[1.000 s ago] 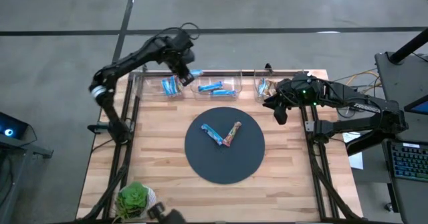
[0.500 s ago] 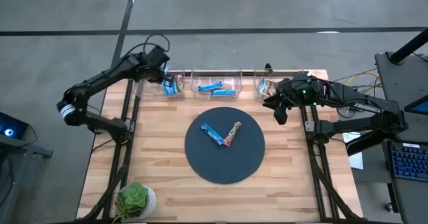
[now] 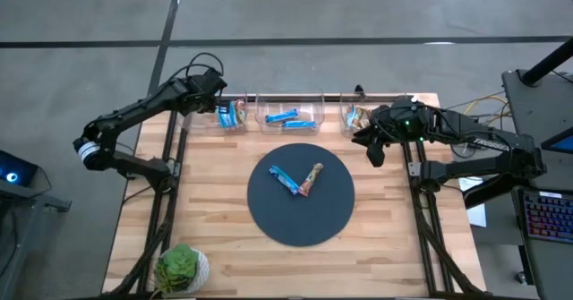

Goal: Pick and place Granola Bars by type
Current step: Put the red granola bar into the left transparent bin

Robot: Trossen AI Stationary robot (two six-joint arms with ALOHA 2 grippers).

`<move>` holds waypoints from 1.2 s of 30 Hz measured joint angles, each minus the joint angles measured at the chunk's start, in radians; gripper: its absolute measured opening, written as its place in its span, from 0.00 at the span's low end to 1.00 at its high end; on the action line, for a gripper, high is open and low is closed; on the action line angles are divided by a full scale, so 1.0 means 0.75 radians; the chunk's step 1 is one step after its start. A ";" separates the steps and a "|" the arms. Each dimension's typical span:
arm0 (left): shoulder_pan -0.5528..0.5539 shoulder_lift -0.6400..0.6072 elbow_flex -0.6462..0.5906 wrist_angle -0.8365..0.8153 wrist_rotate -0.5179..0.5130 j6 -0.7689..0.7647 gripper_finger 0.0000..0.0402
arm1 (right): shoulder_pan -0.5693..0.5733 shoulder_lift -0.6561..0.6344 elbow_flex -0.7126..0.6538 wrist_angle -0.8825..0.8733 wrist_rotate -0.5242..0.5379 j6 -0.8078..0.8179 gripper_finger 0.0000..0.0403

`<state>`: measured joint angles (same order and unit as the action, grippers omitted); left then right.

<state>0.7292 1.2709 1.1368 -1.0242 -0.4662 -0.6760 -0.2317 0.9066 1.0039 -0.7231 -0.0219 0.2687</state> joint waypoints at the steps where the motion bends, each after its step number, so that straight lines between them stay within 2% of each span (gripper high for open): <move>1: 0.000 0.000 -0.001 0.018 -0.001 -0.001 0.11 | 0.000 0.000 0.000 0.000 0.000 0.000 0.21; 14: 0.036 0.000 -0.024 0.100 0.014 0.021 0.12 | 0.000 0.000 0.000 0.000 0.000 0.005 0.21; 20: 0.084 0.000 -0.083 0.099 0.048 -0.019 0.25 | 0.000 0.000 0.000 0.000 0.000 0.005 0.21; 26: 0.106 0.001 -0.130 0.103 0.159 -0.025 0.39 | 0.000 0.000 0.000 -0.001 0.001 0.004 0.21; 31: 0.105 0.001 -0.129 0.108 0.186 -0.008 0.41 | 0.000 0.000 0.000 0.000 0.004 0.001 0.21; 36: 0.105 0.001 -0.105 0.109 0.283 0.011 0.41 | 0.000 0.000 0.000 0.003 0.005 0.001 0.21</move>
<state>0.8078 1.2716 1.0582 -0.9427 -0.2537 -0.6676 -0.2317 0.9066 1.0039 -0.7205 -0.0181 0.2691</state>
